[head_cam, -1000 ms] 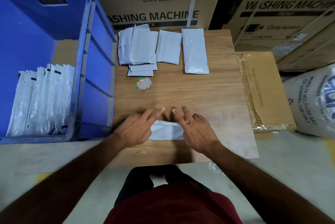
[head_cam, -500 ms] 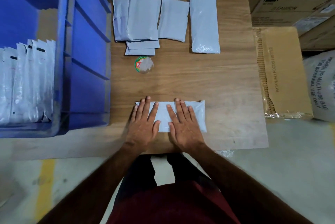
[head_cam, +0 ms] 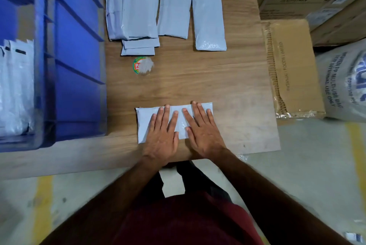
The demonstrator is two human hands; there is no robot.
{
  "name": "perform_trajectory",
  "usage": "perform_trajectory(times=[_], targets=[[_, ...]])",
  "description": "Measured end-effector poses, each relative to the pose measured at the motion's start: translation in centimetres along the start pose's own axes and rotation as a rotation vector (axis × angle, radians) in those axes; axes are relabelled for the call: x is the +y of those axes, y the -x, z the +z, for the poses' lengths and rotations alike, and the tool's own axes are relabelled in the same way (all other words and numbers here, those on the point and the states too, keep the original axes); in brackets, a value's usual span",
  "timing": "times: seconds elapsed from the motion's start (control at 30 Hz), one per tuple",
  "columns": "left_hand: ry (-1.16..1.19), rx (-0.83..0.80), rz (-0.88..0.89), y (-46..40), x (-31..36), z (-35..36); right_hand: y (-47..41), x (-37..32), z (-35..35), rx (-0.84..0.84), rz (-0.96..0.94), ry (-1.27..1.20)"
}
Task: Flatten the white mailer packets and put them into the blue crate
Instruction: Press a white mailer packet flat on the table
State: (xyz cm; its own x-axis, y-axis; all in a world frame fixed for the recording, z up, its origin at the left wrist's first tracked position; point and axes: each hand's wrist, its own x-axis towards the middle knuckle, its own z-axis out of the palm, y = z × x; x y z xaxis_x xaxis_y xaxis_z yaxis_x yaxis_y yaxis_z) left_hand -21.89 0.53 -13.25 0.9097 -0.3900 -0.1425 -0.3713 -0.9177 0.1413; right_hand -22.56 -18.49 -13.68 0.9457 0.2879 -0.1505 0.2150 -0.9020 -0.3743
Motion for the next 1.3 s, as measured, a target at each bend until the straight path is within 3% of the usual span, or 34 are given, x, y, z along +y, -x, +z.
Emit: perform_trajectory(times=[0.2,0.6,0.77,1.1,1.3], targets=[[0.016,-0.015,0.128,-1.2,2.1,0.6,1.8,1.8,-0.4,0.079,0.185,-0.039],[0.049,-0.041,0.103,-1.3,2.9,0.3,2.2,1.6,-0.4,0.046,0.194,-0.039],[-0.01,0.022,-0.055,-0.3,0.5,0.3,0.0,-0.7,-0.3,0.061,0.052,-0.041],[0.029,0.031,-0.06,0.4,-1.7,-0.5,-0.9,-2.4,0.2,0.003,0.015,-0.032],[0.026,-0.053,-0.031,1.1,-3.0,0.2,-1.2,-3.6,1.8,-0.015,-0.008,0.005]])
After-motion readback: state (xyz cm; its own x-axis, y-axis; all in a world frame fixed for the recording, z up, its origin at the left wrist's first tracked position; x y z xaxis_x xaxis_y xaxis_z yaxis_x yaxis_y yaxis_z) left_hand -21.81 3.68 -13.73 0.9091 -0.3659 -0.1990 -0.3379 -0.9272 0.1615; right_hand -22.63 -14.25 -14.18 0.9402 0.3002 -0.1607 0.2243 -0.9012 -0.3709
